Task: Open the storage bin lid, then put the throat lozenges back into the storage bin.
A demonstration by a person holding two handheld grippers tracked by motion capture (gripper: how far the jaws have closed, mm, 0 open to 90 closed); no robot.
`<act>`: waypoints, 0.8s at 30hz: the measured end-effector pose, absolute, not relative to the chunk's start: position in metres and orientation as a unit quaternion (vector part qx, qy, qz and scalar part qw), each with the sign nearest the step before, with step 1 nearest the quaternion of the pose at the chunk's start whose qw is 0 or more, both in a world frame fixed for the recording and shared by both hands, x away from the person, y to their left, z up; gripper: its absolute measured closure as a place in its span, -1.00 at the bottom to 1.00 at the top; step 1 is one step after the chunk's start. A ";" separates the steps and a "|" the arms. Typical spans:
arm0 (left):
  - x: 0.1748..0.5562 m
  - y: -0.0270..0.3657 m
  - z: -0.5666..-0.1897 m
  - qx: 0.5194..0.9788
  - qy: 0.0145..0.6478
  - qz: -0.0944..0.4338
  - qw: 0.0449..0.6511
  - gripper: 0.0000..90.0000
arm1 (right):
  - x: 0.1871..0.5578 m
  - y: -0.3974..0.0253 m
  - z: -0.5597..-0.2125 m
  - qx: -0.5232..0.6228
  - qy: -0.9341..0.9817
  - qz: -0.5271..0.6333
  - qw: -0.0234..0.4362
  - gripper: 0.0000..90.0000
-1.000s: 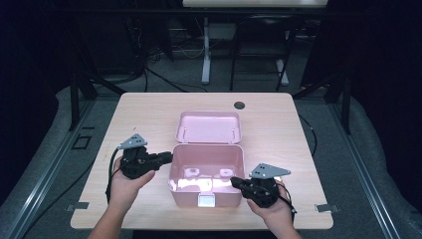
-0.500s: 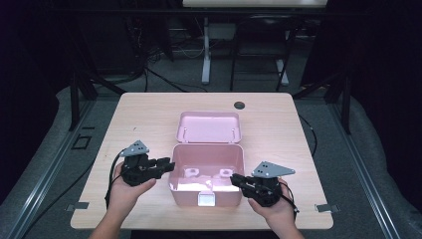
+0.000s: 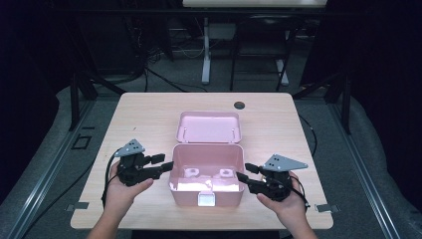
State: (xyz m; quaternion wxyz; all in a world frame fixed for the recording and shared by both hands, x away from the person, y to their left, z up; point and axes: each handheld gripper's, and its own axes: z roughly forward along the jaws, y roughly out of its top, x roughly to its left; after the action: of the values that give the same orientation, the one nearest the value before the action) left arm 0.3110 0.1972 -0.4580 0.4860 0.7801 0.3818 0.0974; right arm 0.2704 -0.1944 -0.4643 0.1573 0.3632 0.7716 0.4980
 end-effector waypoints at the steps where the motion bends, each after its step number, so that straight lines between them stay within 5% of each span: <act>1: 0.311 0.198 -0.458 0.782 0.381 0.097 0.483 0.08 | 0.272 -0.196 -0.463 0.364 0.770 0.499 0.161 0.18; 17: 0.309 0.199 -0.457 0.794 0.358 0.119 0.476 0.02 | 0.303 -0.218 -0.451 0.373 0.815 0.406 0.178 -0.27; 24: 0.307 0.202 -0.451 0.787 0.367 0.122 0.481 0.02 | 0.307 -0.223 -0.452 0.383 0.825 0.376 0.176 -0.30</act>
State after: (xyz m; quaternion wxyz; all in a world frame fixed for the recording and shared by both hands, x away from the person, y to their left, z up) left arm 0.3069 0.2018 -0.4509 0.4813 0.7869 0.3665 0.1215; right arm 0.3071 -0.2233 -0.4525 0.1763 0.3829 0.8250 0.3765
